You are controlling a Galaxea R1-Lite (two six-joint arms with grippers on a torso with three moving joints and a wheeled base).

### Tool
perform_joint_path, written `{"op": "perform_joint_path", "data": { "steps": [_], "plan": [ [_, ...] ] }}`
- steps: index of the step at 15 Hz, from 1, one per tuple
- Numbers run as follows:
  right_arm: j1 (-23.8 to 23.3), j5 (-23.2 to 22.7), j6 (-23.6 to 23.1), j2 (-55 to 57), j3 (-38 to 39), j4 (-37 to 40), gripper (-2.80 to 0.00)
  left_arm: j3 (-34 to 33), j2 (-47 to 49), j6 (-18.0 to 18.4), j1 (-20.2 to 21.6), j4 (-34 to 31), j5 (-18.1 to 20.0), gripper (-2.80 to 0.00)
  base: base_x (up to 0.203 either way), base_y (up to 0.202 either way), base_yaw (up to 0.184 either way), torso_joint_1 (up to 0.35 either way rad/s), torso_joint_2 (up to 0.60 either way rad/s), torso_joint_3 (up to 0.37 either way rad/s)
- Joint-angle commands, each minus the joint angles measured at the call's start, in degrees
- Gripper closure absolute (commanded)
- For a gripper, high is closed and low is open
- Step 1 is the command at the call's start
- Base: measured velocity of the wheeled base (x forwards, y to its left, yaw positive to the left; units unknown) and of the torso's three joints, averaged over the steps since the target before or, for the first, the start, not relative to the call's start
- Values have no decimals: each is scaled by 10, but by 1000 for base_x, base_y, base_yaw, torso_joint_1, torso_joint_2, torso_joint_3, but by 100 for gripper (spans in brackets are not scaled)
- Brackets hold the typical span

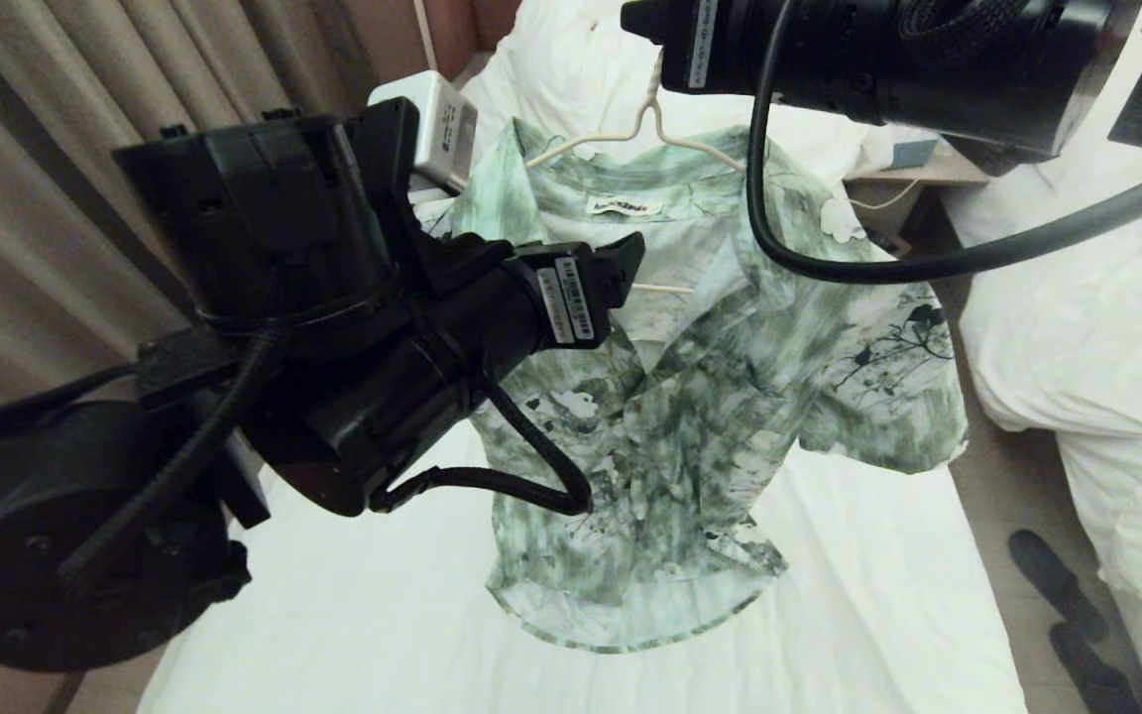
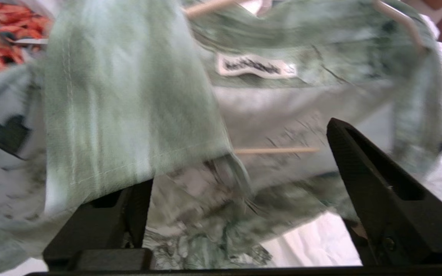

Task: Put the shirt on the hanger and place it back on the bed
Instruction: Take the clothes hanger out of the clothes

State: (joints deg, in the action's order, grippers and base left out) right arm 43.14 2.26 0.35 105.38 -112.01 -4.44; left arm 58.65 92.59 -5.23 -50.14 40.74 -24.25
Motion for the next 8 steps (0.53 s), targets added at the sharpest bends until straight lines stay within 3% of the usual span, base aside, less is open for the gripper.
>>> {"op": "perform_joint_path", "data": {
  "steps": [1,2,3,8],
  "plan": [
    [6,0,0,0,5,-1,0,2,-7,0,7,2,-2,-280,0,0,0,0,0,0],
    [8,1,0,0,8,-1,0,2,-9,0,8,2,-3,-280,0,0,0,0,0,0],
    [8,1,0,-1,10,-1,0,0,-9,1,11,2,-3,0,0,0,0,0,0,0],
    [9,1,0,-2,12,-1,0,-4,-17,7,11,2,-3,0,0,0,0,0,0,0]
  ]
}}
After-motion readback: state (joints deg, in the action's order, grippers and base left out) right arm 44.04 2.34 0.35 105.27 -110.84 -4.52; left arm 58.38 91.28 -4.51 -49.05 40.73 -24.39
